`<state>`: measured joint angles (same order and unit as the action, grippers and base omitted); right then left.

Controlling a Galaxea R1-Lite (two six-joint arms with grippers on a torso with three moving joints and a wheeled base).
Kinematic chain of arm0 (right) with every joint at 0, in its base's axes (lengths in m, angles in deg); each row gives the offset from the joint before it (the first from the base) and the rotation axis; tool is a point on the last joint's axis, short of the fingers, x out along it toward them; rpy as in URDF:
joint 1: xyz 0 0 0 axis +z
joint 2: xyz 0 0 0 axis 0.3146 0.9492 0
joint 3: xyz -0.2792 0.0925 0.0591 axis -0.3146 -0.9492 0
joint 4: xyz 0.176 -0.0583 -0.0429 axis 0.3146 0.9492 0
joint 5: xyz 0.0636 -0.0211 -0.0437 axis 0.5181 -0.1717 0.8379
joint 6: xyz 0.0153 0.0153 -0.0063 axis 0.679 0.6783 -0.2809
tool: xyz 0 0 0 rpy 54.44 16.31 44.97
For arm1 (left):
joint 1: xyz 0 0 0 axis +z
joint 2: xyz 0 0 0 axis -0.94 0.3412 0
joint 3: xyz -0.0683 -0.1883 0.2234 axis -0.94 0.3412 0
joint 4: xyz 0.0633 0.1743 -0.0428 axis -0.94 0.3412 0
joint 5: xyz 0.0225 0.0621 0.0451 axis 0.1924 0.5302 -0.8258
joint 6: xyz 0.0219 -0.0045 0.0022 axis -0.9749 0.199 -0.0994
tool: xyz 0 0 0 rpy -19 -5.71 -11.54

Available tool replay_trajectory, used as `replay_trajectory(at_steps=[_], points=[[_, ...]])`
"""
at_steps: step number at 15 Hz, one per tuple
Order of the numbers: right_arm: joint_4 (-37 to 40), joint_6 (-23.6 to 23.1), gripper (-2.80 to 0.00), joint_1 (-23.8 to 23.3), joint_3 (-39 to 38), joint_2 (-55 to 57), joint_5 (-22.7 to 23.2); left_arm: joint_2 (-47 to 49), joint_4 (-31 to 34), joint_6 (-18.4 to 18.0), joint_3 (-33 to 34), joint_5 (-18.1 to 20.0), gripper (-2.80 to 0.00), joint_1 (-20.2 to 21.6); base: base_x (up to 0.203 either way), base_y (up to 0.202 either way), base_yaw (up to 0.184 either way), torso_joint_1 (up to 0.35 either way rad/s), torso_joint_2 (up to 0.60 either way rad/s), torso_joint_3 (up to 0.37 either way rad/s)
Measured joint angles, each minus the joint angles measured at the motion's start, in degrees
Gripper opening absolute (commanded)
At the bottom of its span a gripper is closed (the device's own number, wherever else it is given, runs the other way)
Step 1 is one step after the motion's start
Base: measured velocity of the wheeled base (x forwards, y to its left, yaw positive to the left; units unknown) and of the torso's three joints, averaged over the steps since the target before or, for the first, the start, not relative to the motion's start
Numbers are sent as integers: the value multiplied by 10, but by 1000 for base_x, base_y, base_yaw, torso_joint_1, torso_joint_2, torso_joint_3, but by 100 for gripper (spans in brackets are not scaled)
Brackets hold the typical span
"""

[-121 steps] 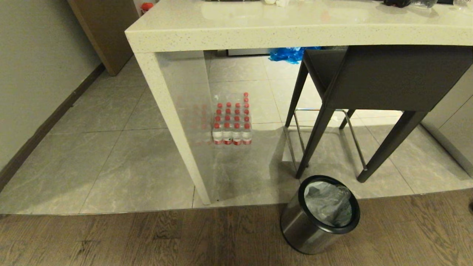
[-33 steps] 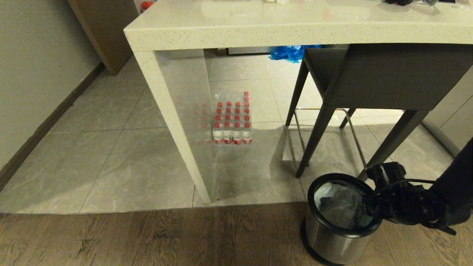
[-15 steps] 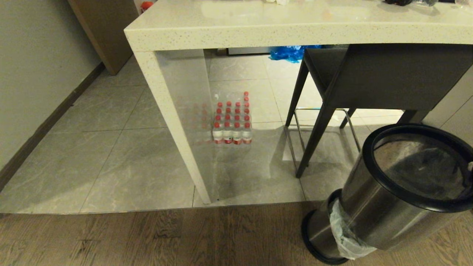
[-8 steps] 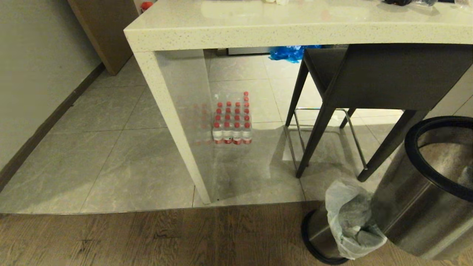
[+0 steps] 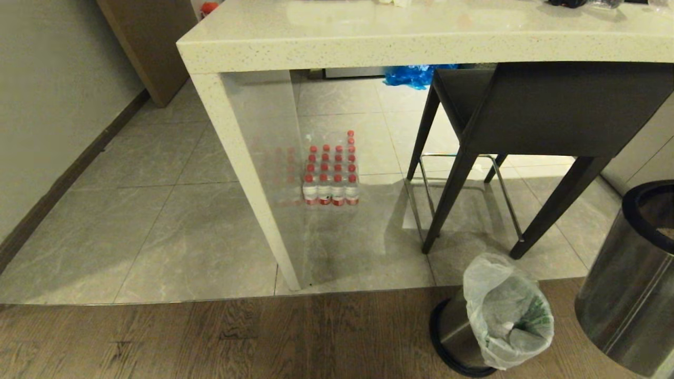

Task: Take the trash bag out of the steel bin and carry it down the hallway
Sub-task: Place the outer trash can on the ground

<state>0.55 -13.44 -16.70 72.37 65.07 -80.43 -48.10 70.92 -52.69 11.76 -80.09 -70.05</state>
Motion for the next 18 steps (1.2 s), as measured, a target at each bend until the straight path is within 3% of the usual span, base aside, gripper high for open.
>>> replay_trajectory(at_steps=[3, 6, 11, 15, 18], points=[[-59, -5, -280, -43, 32, 116, 31, 0, 1, 0, 0, 0, -280, 0, 0, 0, 0, 0, 0, 0], [-111, -14, -280, -57, 66, 237, 60, 0, 0, 0, 0, 0, -280, 0, 0, 0, 0, 0, 0, 0], [-250, -96, -280, -62, 93, 428, 134, 0, 0, 0, 0, 0, -280, 0, 0, 0, 0, 0, 0, 0], [-345, -109, -280, -67, 122, 550, 143, 0, 0, 0, 0, 0, -280, 0, 0, 0, 0, 0, 0, 0], [-366, -108, -280, -71, 169, 618, 156, 0, 0, 0, 0, 0, -280, 0, 0, 0, 0, 0, 0, 0]])
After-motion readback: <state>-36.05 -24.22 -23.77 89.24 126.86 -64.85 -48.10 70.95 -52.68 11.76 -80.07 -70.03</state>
